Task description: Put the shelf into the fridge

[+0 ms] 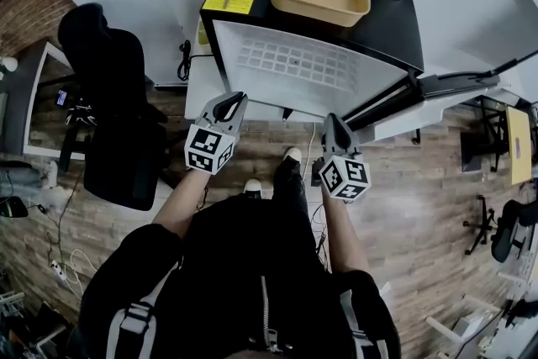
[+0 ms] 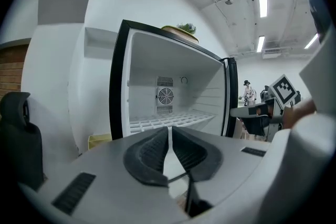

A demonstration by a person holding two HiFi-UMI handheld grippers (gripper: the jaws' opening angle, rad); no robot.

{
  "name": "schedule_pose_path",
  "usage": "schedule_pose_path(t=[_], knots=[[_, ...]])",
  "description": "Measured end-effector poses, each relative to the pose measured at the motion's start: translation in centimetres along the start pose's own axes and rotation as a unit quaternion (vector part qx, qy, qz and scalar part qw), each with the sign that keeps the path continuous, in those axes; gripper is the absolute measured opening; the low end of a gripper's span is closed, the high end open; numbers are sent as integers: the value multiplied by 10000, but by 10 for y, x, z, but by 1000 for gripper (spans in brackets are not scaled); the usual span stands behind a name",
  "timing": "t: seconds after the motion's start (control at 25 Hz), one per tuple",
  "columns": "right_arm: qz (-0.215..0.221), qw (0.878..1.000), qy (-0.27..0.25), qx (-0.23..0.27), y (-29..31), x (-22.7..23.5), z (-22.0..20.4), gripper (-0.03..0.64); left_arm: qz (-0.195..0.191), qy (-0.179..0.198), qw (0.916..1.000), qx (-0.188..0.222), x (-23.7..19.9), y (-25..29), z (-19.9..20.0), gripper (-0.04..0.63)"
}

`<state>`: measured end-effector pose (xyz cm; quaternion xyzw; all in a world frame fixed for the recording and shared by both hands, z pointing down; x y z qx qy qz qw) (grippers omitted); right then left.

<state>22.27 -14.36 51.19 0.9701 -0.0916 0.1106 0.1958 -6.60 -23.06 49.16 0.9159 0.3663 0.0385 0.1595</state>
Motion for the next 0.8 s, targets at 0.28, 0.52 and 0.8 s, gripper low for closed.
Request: schedule_pose_path(t=[0.28,0.52,0.8], knots=[[-35,9999,102,-61,2,-1,-5,7,-68,-221,9997,5,-3,0,-4,42],[-82,9998,168,-93,3,1,-5,6,-104,-325,9994,-22,-7,5,-5,43],[-80,9996,186,-175,5,-1,-9,6,-150,-385,9990,-157,-7,8,-12,41]])
Point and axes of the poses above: the fingertips, and each gripper's own axes: y forward along the fingers, x to its right, z out of its top, the point moved 9 cm from there along -y, backward along the fingers, and after that the axes turned 11 degrees about -x, right-handed, at the moved point
